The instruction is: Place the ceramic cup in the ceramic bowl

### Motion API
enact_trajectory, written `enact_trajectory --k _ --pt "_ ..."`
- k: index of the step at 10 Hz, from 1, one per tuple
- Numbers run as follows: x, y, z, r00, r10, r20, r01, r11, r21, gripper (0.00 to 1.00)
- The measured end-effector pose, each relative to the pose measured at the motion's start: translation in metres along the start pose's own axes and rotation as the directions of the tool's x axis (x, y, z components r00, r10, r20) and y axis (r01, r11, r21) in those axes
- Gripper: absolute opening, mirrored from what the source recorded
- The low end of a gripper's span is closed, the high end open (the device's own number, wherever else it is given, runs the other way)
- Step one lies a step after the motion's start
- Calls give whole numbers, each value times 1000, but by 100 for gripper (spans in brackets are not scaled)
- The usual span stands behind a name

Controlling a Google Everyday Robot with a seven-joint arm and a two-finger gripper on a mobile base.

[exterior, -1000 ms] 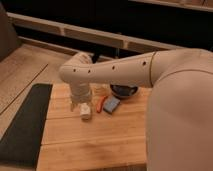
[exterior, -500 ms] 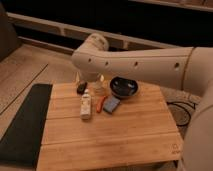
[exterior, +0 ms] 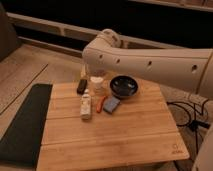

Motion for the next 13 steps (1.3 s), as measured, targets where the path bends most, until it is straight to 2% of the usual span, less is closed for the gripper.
enact_trajectory --k 1,3,4,5,6,7,8,9,10,11,13 --pt "-18 -24 3 999 29 29 -30 998 46 65" --pt "-65 -84 5 991 83 108 -98 985 143 65" --pt "-85 -107 7 984 110 143 -133 977 165 65" --pt "-105 -124 14 975 136 176 -166 973 163 65" --pt "-116 -127 21 971 145 188 -173 974 145 65" --pt "-126 -124 30 969 151 195 -173 980 101 65" --pt "-134 -110 43 969 150 195 -159 987 31 65" --pt "-135 -88 56 973 139 183 -131 990 -57 65" --pt "-132 -72 68 978 123 168 -105 988 -115 65" --pt "-126 -51 84 984 102 145 -75 981 -181 65" --pt "-121 -36 96 988 86 129 -54 971 -233 65"
